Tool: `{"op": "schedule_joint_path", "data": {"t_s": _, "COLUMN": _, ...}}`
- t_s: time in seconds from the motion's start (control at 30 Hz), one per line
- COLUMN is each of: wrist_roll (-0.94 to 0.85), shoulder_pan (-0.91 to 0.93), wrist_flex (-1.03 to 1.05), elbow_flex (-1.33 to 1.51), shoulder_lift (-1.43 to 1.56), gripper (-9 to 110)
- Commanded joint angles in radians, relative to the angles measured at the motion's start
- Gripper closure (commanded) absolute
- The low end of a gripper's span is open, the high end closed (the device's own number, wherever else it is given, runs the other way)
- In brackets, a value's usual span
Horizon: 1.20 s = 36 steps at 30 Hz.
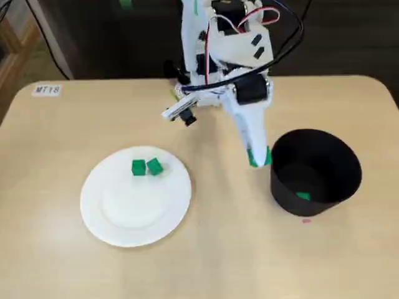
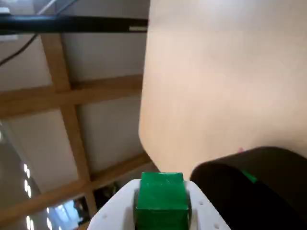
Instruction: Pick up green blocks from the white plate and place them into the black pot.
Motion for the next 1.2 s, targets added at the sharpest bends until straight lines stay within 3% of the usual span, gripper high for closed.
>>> {"op": "schedule_joint_path", "data": {"t_s": 0.0, "wrist_roll": 0.005, "shoulder_pan": -0.109, "wrist_flex": -0.069, "elbow_flex": 0.077, "shoulder_lift": 0.037, "gripper": 104}}
{"op": "schedule_joint_path", "data": {"t_s": 0.4, "wrist_roll": -0.046, "shoulder_pan": -0.264, "wrist_flex": -0.133, "elbow_flex": 0.081, "shoulder_lift": -0.132, "gripper": 104}}
{"op": "schedule_joint_path", "data": {"t_s": 0.5, "wrist_roll": -0.078, "shoulder_pan": -0.275, "wrist_flex": -0.124, "elbow_flex": 0.081, "shoulder_lift": -0.153, "gripper": 81}}
{"op": "schedule_joint_path", "data": {"t_s": 0.73, "wrist_roll": -0.123, "shoulder_pan": -0.265, "wrist_flex": -0.077, "elbow_flex": 0.055, "shoulder_lift": -0.16, "gripper": 69}}
{"op": "schedule_joint_path", "data": {"t_s": 0.83, "wrist_roll": -0.13, "shoulder_pan": -0.238, "wrist_flex": 0.009, "elbow_flex": 0.006, "shoulder_lift": -0.158, "gripper": 75}}
{"op": "schedule_joint_path", "data": {"t_s": 1.0, "wrist_roll": -0.138, "shoulder_pan": -0.115, "wrist_flex": 0.207, "elbow_flex": -0.118, "shoulder_lift": -0.147, "gripper": 103}}
{"op": "schedule_joint_path", "data": {"t_s": 1.17, "wrist_roll": -0.147, "shoulder_pan": 0.051, "wrist_flex": 0.35, "elbow_flex": -0.167, "shoulder_lift": -0.11, "gripper": 104}}
